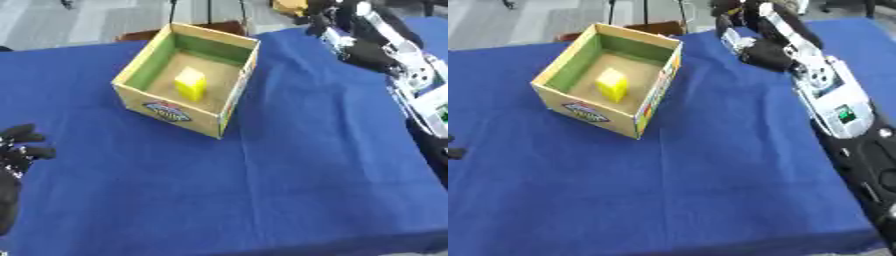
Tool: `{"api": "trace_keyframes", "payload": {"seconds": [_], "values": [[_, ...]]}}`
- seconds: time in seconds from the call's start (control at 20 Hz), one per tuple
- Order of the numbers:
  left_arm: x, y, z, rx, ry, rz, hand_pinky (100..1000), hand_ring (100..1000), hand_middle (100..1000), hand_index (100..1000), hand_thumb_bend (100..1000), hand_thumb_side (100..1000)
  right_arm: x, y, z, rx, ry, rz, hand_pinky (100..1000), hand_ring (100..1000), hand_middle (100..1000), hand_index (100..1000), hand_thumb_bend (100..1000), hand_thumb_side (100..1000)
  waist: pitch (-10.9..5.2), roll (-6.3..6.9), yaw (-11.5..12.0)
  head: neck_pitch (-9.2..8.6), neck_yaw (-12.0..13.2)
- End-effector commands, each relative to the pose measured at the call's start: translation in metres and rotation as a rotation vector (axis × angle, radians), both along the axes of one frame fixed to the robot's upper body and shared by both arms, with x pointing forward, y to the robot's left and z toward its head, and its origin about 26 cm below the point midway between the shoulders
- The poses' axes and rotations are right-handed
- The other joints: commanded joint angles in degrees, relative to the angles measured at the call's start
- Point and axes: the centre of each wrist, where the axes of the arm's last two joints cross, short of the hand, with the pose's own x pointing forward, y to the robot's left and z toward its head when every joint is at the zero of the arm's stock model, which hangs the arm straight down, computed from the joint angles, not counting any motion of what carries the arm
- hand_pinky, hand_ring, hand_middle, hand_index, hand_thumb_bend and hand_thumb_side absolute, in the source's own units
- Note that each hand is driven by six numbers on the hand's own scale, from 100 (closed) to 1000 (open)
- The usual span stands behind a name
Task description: Pick up objects on the table and place them in the box.
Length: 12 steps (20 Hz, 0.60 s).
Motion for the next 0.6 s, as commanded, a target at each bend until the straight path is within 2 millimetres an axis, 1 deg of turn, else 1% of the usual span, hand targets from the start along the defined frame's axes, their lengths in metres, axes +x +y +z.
{"api": "trace_keyframes", "payload": {"seconds": [0.05,0.2,0.25,0.35,0.6], "values": [[0.0004,0.0008,0.0062,0.004,-0.022,0.006,728,516,585,740,638,930,-0.0041,-0.0008,0.0134,-0.003,-0.037,0.001,807,642,726,849,100,524,-0.64,-0.08,-0.1,0.33,0.0],[0.0004,0.0012,0.0064,0.005,-0.023,0.007,728,516,585,740,641,923,-0.0046,0.0000,0.0118,0.001,-0.031,0.002,806,640,725,848,100,513,-0.69,-0.14,-0.1,0.31,0.0],[0.0004,0.0014,0.0065,0.005,-0.024,0.008,728,516,585,740,638,929,-0.0047,0.0003,0.0111,0.003,-0.028,0.003,805,639,725,847,100,527,-0.71,-0.19,0.0,0.24,0.0],[0.0004,0.0012,0.0069,0.004,-0.025,0.007,728,516,585,740,638,930,-0.0048,0.0009,0.0104,0.003,-0.025,0.005,804,638,724,847,100,524,-0.69,-0.22,0.0,0.18,0.0],[0.0007,0.0008,0.0070,0.007,-0.024,0.005,728,516,585,740,637,932,-0.0048,0.0026,0.0106,0.003,-0.025,0.010,804,637,724,846,100,520,-0.27,-0.43,-0.4,0.04,-0.4]]}}
